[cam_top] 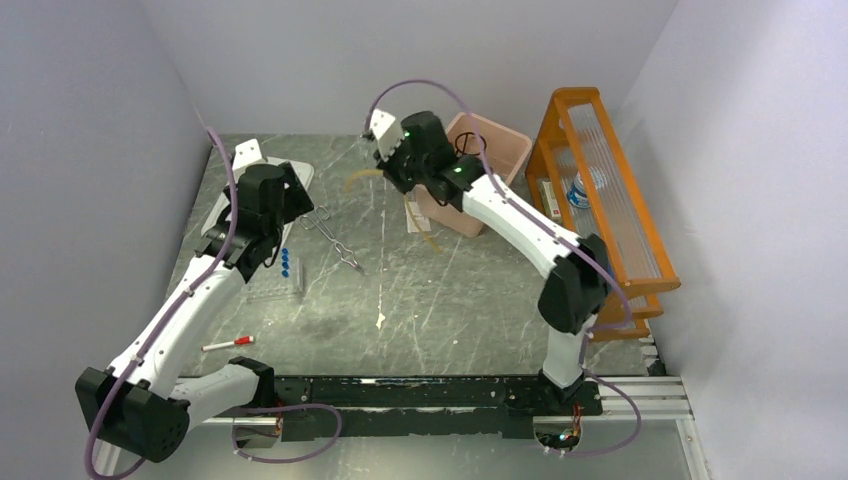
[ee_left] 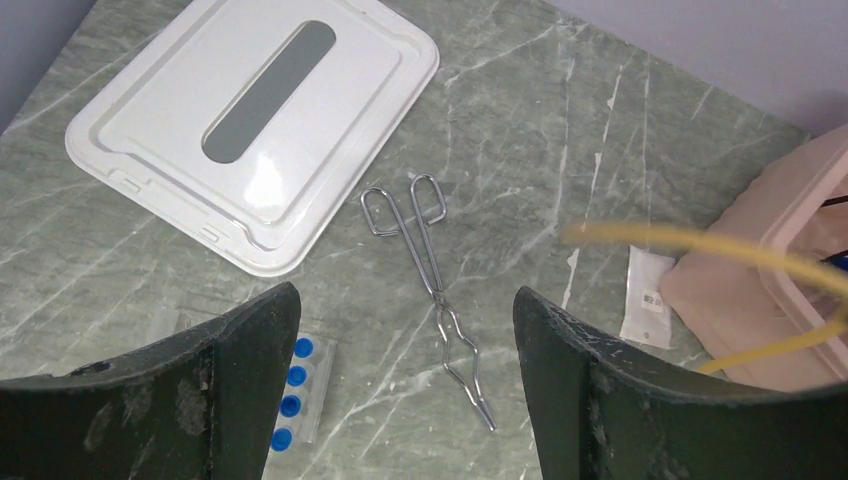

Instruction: Organize the chemistry lab equipment

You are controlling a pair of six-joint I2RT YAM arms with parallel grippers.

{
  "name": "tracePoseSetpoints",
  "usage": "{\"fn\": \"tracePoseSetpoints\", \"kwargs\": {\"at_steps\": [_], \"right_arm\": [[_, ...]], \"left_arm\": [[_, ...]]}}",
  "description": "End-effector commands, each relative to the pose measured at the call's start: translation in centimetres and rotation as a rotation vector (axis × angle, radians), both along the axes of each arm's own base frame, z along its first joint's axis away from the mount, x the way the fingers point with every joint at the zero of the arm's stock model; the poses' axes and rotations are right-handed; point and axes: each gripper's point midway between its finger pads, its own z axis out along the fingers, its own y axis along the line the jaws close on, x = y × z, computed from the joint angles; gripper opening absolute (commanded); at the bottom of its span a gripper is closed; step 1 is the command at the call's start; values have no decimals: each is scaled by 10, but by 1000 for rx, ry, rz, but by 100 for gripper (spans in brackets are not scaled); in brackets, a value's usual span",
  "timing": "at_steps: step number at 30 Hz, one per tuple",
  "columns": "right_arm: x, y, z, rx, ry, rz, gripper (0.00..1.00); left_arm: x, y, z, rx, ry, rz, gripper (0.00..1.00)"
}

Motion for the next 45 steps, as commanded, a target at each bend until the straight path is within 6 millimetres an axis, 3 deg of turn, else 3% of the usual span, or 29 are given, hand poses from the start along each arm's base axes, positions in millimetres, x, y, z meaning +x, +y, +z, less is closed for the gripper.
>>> {"fn": "tracePoseSetpoints", "kwargs": {"at_steps": [1, 4, 9, 14, 21, 24, 29, 38, 45], "right_arm": [[13, -12, 82, 183, -173, -139, 0], [16, -36, 137, 288, -295, -267, 0], [16, -69, 197, 389, -447, -387, 0], [32, -99, 226, 428, -525, -500, 0], [51, -141, 249, 458, -566, -641, 0], [52, -154, 238, 439, -547, -664, 0], [57, -166, 201, 434, -491, -679, 0], [65, -180, 116, 395, -337, -732, 0], [65, -206, 46, 231, -229, -708, 0]], "left_arm": [[-7, -3, 19, -64, -46, -15, 82], [-10, -6, 19, -92, -45, -27, 82], [-15, -11, 19, -136, -48, -45, 83], [-18, -16, 23, -157, -44, -64, 83], [-16, -15, 28, -153, -54, -67, 83], [-15, -16, 23, -152, -52, -68, 83], [-14, -19, 18, -156, -27, -76, 83], [-17, -23, 10, -176, -16, -90, 82], [-19, -21, 8, -174, -18, -82, 82]]}}
